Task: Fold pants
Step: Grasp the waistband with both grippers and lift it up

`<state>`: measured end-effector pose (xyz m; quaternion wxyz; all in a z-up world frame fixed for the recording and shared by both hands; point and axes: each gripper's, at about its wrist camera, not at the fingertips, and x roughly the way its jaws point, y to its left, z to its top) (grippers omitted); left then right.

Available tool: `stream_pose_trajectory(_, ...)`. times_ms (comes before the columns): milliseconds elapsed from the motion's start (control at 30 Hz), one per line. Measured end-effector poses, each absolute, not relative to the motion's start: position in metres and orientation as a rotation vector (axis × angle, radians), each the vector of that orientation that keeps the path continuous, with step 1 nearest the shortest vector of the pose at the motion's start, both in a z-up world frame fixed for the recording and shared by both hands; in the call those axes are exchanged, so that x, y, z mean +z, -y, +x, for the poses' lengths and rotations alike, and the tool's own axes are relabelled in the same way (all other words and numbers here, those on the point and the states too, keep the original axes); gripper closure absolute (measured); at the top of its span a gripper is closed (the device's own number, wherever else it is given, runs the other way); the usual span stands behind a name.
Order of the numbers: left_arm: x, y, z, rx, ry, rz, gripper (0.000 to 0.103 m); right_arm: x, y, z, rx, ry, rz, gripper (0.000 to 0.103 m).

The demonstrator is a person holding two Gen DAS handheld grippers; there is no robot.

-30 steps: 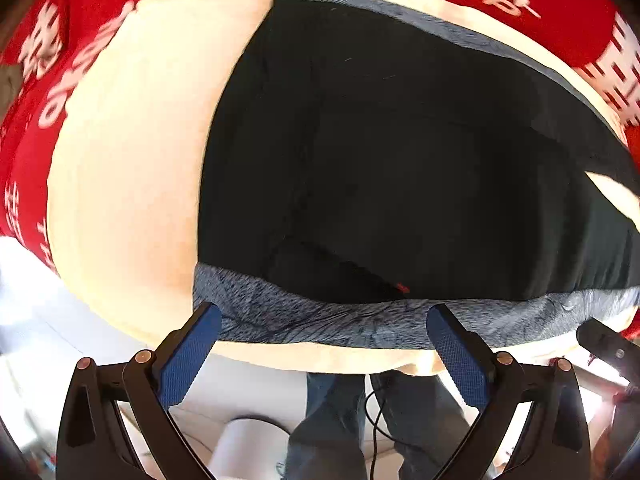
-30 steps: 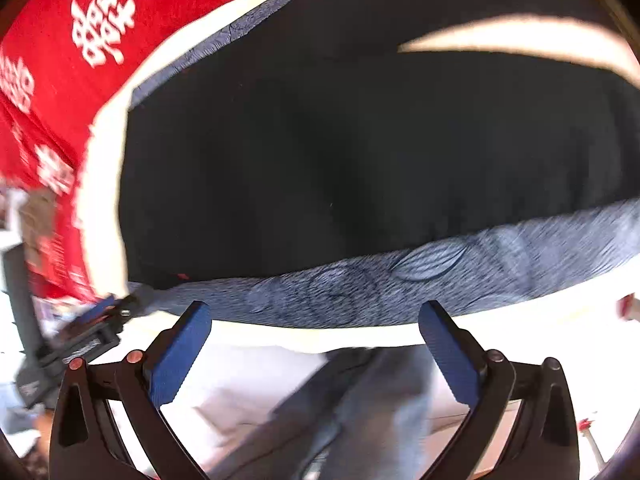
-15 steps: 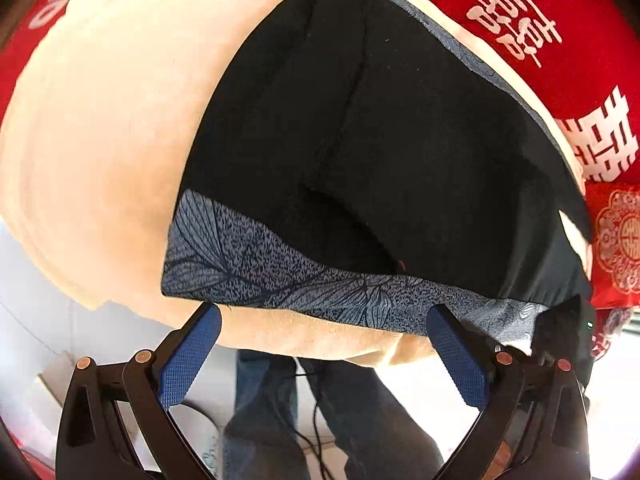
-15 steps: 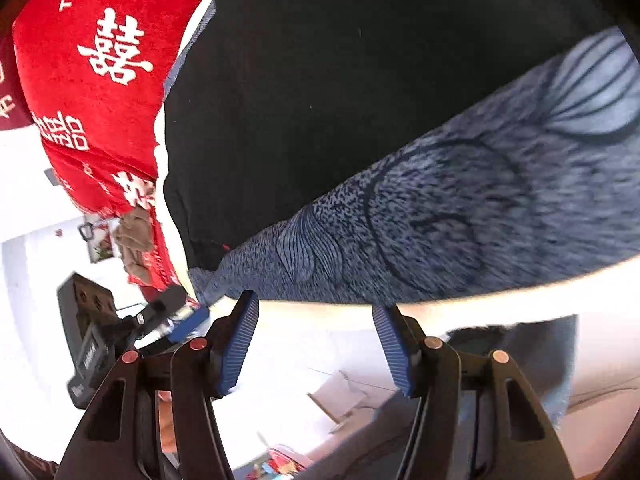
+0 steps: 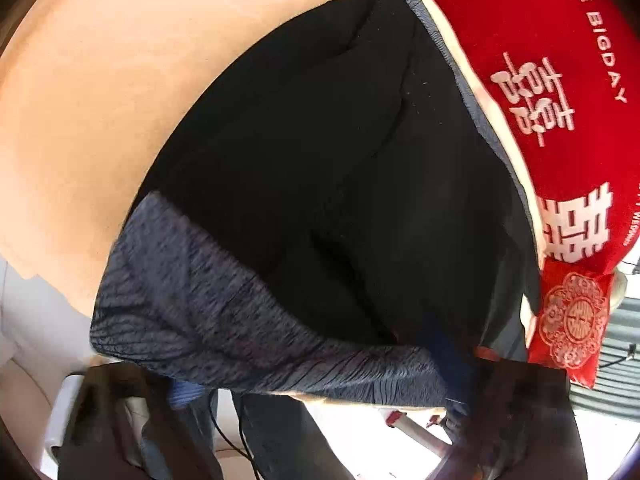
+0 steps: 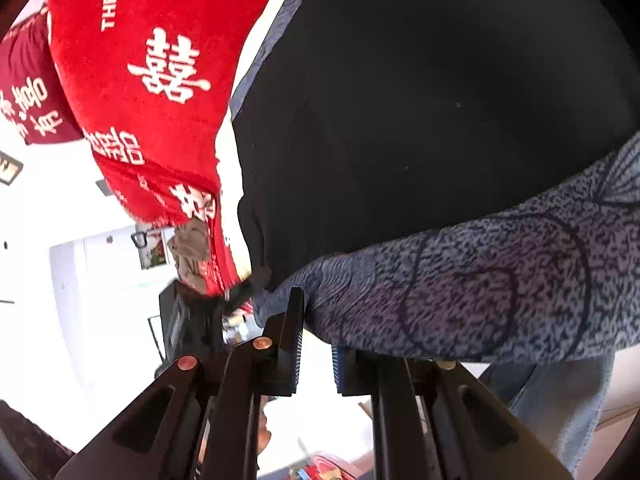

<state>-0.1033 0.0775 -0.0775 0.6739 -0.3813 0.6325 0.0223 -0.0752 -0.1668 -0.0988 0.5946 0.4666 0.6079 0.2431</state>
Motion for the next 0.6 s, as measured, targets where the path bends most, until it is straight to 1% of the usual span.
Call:
stream_pose_trajectory(33,-0.076,-0.08,-0.102,0.049,-1.42,-0.855,0.025,-0.101,0.167,-0.076,0.572,-1.424,1.075,0.086)
stream_pose_trajectory(67,-0.074,-0.079,-0.103,0.039,-1.411,-0.845,0.038,-0.102,0.17,-0.079,0.572,-1.431,1.07,0.085)
stream_pose_trajectory(100,-0.072,-0.078,-0.103,-0.011,-1.409,-0.838,0.06,-0.104,0.173,-0.08,0.564,-1.44,1.067,0.085)
stream_pose_trajectory(133,-0.071,-0.075,-0.104,-0.046,-1.405,-0.861,0.071,-0.107,0.178,-0.081,0.551,-1.446,1.066,0.084)
stream_pose_trajectory(167,-0.07,-0.075,-0.103,-0.061,-1.404,-0.875,0.071,-0.109,0.183,-0.085,0.537,-1.448,1.063,0.082)
stream_pose_trajectory(233,-0.068,-0.075,-0.101,-0.079,-1.417,-0.85,0.071,-0.113,0.201,-0.094,0.481,-1.442,1.071,0.062)
stream_pose_trajectory(300,-0.064,-0.073,-0.097,-0.103,-1.429,-0.823,0.071,-0.118,0.22,-0.103,0.426,-1.425,1.102,0.054)
stream_pose_trajectory(400,-0.061,-0.071,-0.094,-0.133,-1.446,-0.787,0.071,-0.124,0.248,-0.118,0.337,-1.386,1.17,0.054)
stream_pose_trajectory(500,-0.062,-0.071,-0.091,-0.146,-1.462,-0.763,0.071,-0.134,0.268,-0.13,0.308,-1.312,1.329,0.054)
stream_pose_trajectory(533,-0.064,-0.07,-0.091,-0.146,-1.471,-0.752,0.071,-0.133,0.268,-0.13,0.293,-1.294,1.368,0.064)
stream_pose_trajectory(567,-0.064,-0.069,-0.091,-0.144,-1.476,-0.743,0.071,-0.132,0.271,-0.132,0.272,-1.274,1.392,0.079)
stream_pose_trajectory(600,-0.063,-0.069,-0.092,-0.142,-1.479,-0.737,0.071,-0.129,0.273,-0.133,0.25,-1.259,1.41,0.097)
